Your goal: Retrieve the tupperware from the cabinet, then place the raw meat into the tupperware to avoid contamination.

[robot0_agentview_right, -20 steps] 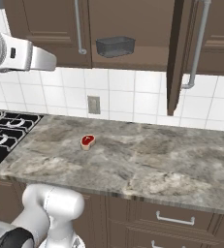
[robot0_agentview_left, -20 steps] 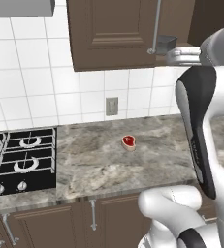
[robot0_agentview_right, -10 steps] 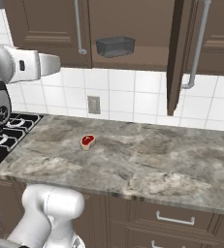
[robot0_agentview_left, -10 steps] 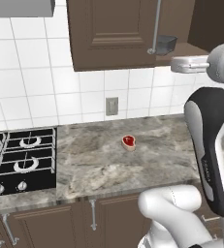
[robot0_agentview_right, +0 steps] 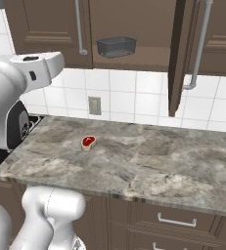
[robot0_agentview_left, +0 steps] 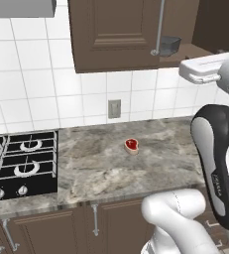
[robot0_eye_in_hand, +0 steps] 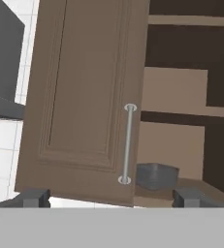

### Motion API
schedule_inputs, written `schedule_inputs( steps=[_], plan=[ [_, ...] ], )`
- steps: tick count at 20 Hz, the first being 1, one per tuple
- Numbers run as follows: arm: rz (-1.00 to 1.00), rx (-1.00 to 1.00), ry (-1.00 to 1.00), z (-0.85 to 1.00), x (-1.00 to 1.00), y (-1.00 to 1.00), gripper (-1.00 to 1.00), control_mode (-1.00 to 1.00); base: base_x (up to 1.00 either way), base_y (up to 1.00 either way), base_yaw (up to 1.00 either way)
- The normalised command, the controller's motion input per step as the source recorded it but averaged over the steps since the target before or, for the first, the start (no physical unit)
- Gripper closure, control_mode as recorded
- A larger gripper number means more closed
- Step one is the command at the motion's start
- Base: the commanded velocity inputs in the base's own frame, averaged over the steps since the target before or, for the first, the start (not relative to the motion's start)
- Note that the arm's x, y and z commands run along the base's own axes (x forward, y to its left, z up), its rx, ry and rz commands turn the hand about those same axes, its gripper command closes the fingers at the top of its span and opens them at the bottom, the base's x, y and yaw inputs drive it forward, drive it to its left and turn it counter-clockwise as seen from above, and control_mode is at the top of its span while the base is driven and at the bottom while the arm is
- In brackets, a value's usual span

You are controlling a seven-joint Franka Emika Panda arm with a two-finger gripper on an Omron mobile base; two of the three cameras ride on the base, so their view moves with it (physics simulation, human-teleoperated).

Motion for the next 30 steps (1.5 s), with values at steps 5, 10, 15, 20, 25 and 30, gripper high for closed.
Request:
schedule_inputs(
  steps=[5,10,15,20,25,30],
  plan=[
    [0.01,-0.02,-0.14,0.16,0.01,0.02,-1.0,-1.0,0.0,0.0,0.0],
    [0.0,0.0,-0.01,0.02,0.25,0.07,-1.0,-1.0,0.0,0.0,0.0],
    [-0.02,0.0,-0.06,0.07,0.17,0.01,-1.0,-1.0,0.0,0.0,0.0],
    [-0.06,0.0,-0.03,0.04,0.15,0.0,-1.0,-1.0,0.0,0.0,0.0],
    [-0.06,0.0,0.0,0.0,0.25,0.0,-1.0,-1.0,0.0,0.0,0.0],
    [-0.01,0.02,0.0,0.0,0.16,-0.03,-1.0,-1.0,0.0,0.0,0.0]
  ],
)
